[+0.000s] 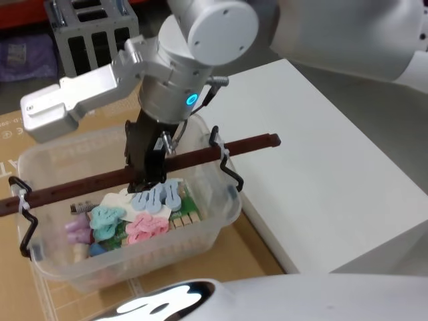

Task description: Use one hand to grasp the basket and place it at the designated location.

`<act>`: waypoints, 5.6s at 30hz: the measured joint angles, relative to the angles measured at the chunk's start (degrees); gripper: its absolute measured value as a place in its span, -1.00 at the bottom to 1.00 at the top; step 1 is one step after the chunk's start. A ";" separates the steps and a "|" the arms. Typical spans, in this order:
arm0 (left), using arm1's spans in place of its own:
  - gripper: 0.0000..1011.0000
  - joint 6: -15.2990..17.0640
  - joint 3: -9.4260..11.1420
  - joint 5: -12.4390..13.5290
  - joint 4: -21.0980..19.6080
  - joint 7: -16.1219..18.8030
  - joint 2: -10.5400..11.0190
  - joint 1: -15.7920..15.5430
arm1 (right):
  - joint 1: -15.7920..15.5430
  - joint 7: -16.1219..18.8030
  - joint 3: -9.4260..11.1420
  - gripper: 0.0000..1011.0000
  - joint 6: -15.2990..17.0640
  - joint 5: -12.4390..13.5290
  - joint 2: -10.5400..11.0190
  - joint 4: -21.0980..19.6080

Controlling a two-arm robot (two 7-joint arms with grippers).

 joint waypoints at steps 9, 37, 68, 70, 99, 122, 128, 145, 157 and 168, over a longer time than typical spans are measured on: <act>-1.00 0.00 0.00 0.00 0.00 0.00 0.00 0.00 | -0.99 -2.99 -1.96 -0.53 -0.23 -3.26 -0.79 0.49; -1.00 0.00 0.00 0.00 0.00 0.00 0.00 0.00 | -0.11 -4.31 -7.06 -0.53 2.75 -5.80 -2.60 1.37; -1.00 0.00 0.00 0.00 0.00 0.00 0.00 0.00 | 2.11 -6.52 -4.88 0.85 3.10 -1.84 0.89 0.07; -1.00 0.00 0.00 0.00 0.00 0.00 0.00 0.00 | 2.24 -6.62 -4.30 0.98 2.98 -1.33 1.47 -0.25; -1.00 0.00 0.00 0.00 0.00 0.00 0.00 0.00 | 2.04 -7.13 4.50 0.98 -0.03 6.20 10.35 -4.86; -1.00 0.00 0.00 -0.01 -0.02 0.00 0.00 0.00 | 0.33 -6.38 6.36 0.98 -0.34 5.94 9.69 -4.97; -1.00 0.00 0.00 0.00 0.01 0.00 0.00 0.00 | -0.36 -5.83 3.84 0.98 0.60 2.72 6.76 -3.89; -1.00 0.00 0.00 0.00 0.01 0.00 0.00 0.00 | -0.31 -5.31 -1.77 0.98 3.26 -2.03 1.68 -0.26; -1.00 0.00 0.00 0.00 0.01 0.00 0.00 0.00 | -0.56 -5.42 -5.47 0.98 4.18 -5.32 -0.85 2.00; -1.00 0.00 0.00 0.00 0.00 0.00 0.00 0.00 | -0.64 -5.65 -7.28 0.98 4.58 -6.76 -1.99 3.37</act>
